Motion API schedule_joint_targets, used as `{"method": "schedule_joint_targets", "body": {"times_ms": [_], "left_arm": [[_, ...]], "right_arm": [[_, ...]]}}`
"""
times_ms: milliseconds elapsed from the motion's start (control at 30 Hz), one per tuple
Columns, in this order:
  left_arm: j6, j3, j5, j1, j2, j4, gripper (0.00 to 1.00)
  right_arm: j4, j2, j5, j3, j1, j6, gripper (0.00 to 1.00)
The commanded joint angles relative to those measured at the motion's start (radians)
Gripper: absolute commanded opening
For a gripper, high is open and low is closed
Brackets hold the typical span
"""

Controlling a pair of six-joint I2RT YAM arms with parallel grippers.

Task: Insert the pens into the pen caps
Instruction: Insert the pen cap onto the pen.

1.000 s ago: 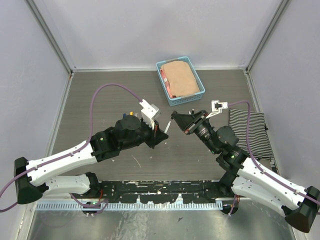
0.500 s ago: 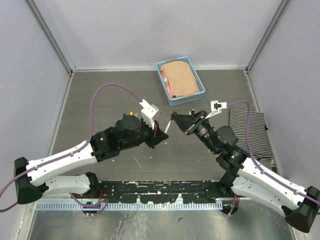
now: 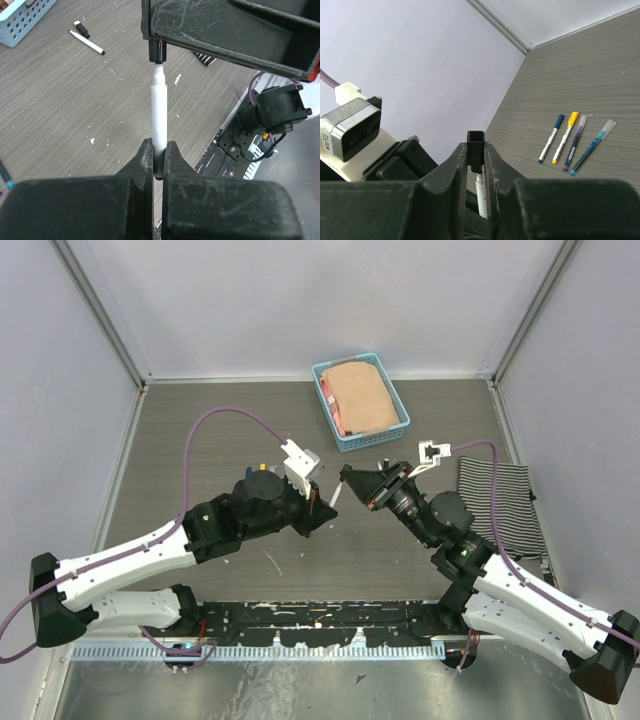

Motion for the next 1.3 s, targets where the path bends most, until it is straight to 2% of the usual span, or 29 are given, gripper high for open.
{"method": "schedule_joint_targets", "body": {"times_ms": [0, 433, 767, 1000, 1133, 1267], "left_arm": [[0.002, -0.003, -0.01, -0.002, -0.01, 0.019, 0.0], [0.003, -0.004, -0.016, -0.003, -0.01, 0.019, 0.0], [-0.003, 0.0, -0.021, -0.003, -0.006, 0.02, 0.0], [-0.01, 0.003, -0.044, -0.003, -0.018, 0.028, 0.0], [-0.014, 0.005, -0.055, -0.002, -0.027, 0.051, 0.0], [-0.01, 0.016, -0.059, -0.003, -0.028, 0.057, 0.0]], "right_arm": [[0.009, -0.014, -0.016, 0.038, 0.006, 0.004, 0.0], [-0.025, -0.033, 0.001, 0.038, 0.009, -0.008, 0.0], [0.003, 0.021, -0.078, 0.052, 0.02, -0.044, 0.0], [0.005, 0.02, -0.072, 0.035, 0.044, -0.056, 0.0], [-0.002, 0.026, -0.072, 0.031, 0.063, -0.076, 0.07], [-0.008, 0.019, -0.073, 0.032, 0.072, -0.082, 0.2]]}}
